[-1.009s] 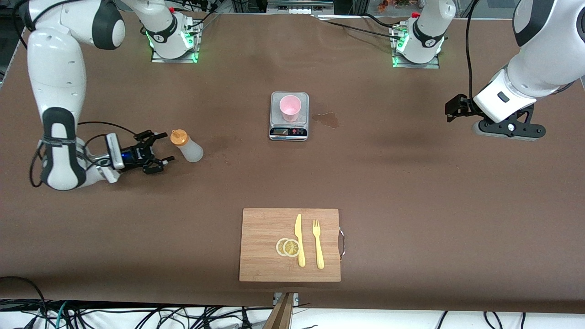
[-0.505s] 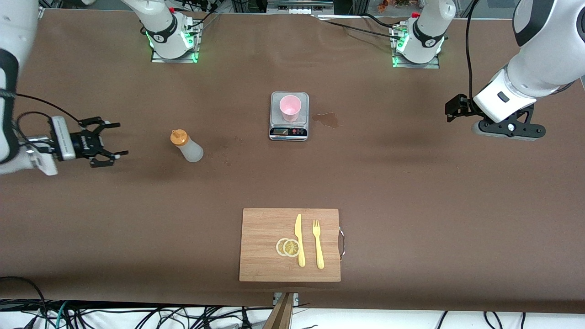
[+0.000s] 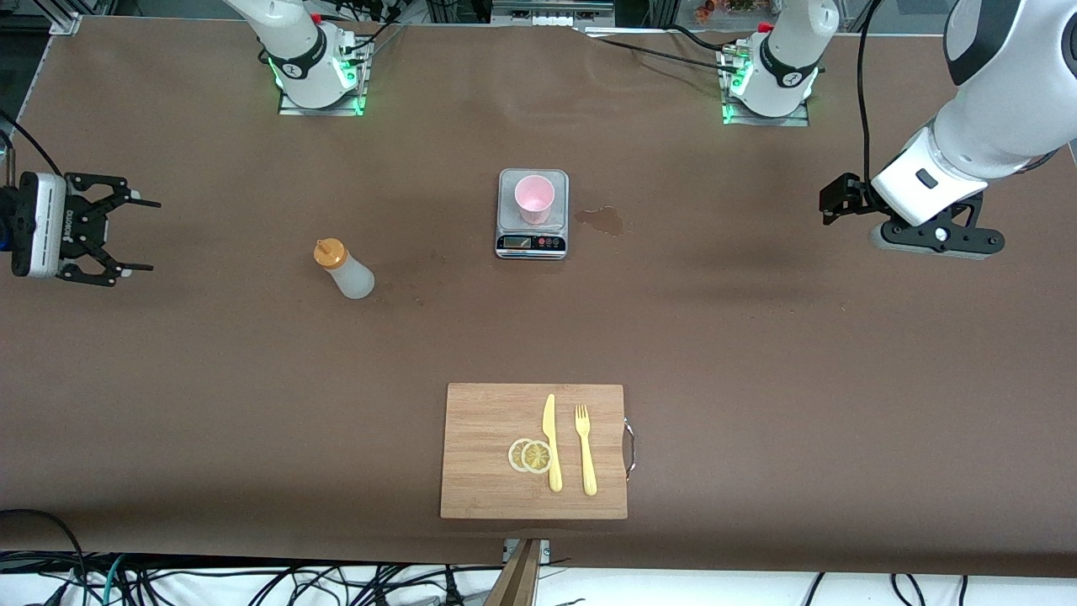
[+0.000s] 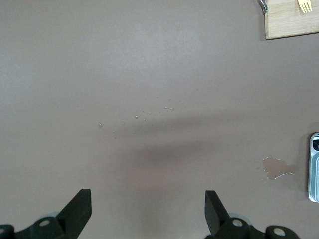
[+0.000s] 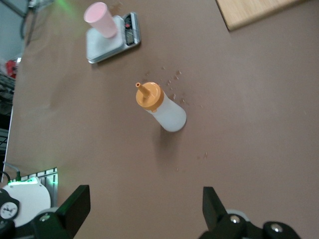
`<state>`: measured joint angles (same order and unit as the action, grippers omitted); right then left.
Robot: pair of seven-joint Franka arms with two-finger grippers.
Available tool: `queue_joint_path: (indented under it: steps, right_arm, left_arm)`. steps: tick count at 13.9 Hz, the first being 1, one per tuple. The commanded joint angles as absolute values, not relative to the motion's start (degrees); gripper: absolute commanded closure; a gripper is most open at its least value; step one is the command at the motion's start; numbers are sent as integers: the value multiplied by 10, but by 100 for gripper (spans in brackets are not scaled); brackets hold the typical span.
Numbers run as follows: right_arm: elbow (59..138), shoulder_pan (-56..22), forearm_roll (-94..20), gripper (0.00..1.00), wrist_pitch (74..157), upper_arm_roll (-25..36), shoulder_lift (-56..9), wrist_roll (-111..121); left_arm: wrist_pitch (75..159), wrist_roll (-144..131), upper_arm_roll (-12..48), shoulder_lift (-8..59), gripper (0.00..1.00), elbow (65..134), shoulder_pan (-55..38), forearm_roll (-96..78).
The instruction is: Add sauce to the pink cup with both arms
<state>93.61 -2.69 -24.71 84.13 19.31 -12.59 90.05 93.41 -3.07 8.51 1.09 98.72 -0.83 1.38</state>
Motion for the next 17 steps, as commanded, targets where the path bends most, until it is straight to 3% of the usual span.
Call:
queue_joint_path:
  steps: [1, 6, 13, 17]
  right_arm:
    - [965, -27, -179, 0, 868, 157, -64, 750]
    - [945, -32, -85, 0, 862, 109, -19, 503]
    - [890, -62, -39, 0, 831, 97, -21, 274]
    - [881, -62, -18, 0, 845, 94, -25, 264]
  left_arm:
    - [930, -25, 86, 11, 0, 981, -8, 12]
    - [930, -25, 86, 11, 0, 981, -8, 12]
    - [930, -25, 86, 11, 0, 981, -8, 12]
    - [929, -25, 86, 11, 0, 981, -8, 12]
